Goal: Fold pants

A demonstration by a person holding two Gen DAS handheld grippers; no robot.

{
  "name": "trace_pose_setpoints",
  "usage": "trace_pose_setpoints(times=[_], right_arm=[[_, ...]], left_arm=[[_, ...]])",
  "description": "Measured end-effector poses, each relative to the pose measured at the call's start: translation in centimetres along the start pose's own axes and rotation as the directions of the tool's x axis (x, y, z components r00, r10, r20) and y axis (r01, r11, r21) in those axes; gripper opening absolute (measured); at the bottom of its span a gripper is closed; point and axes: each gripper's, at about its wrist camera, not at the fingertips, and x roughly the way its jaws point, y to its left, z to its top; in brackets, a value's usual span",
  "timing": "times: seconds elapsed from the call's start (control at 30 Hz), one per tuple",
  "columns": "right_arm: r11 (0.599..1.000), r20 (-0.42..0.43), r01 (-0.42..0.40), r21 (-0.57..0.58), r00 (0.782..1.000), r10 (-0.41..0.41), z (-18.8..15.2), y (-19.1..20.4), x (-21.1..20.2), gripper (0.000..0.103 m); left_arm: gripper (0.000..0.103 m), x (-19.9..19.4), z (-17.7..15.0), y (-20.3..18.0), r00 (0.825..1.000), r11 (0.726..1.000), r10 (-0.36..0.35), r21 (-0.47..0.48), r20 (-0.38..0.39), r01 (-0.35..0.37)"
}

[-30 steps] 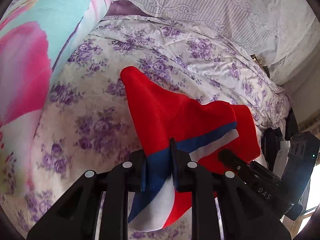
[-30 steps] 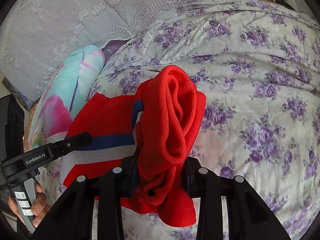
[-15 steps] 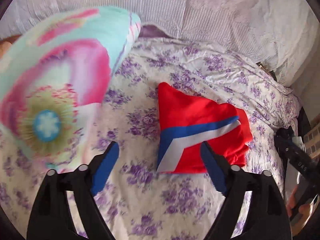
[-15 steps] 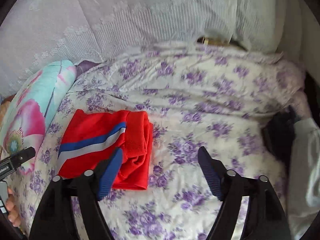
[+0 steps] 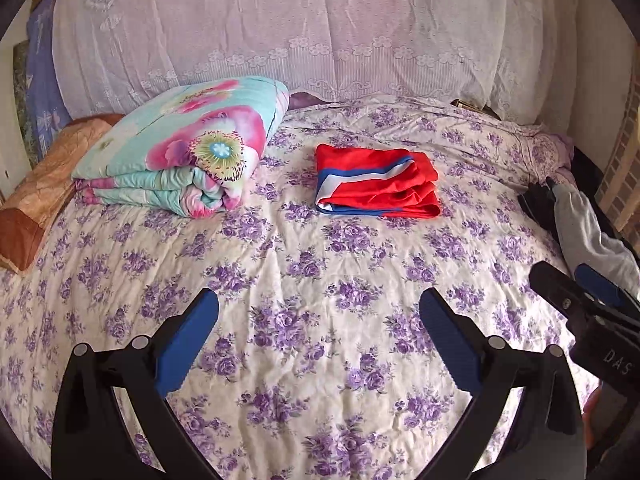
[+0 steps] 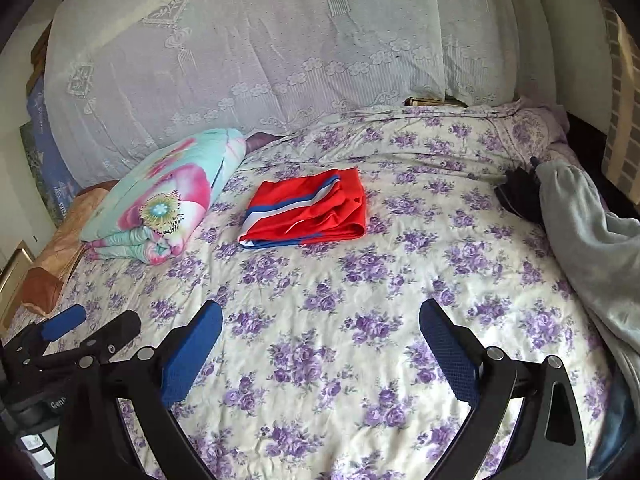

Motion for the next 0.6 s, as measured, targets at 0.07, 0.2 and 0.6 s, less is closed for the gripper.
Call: trace_pose_setpoints(times=[0.07,0.2,0.6], right_arm=[[0.999,0.023,0.029,-0.043,0.999,-0.028,-0.6,0.7,0.4,0.099],[0.984,0.039,0.141,-0.112,0.990,-0.138,-2.5,1.2,1.5,0.099],[0.973,0.017,0.162,-0.167,0.987,-0.161,-3.6,2.2,2.3,0.099]], left_arm=[[0.098,0.2,-0.5,-0.9,0.998,0.997,0.054,0.053,0.040,-0.056],[0.098,0.5,-1.4,-0.7,0.997,0.997,0.051,0.059,0.050,-0.054],[0.098,1.3,-1.9,-0.7,0.995,0.996,0.084,0.037,0.061,-0.087]])
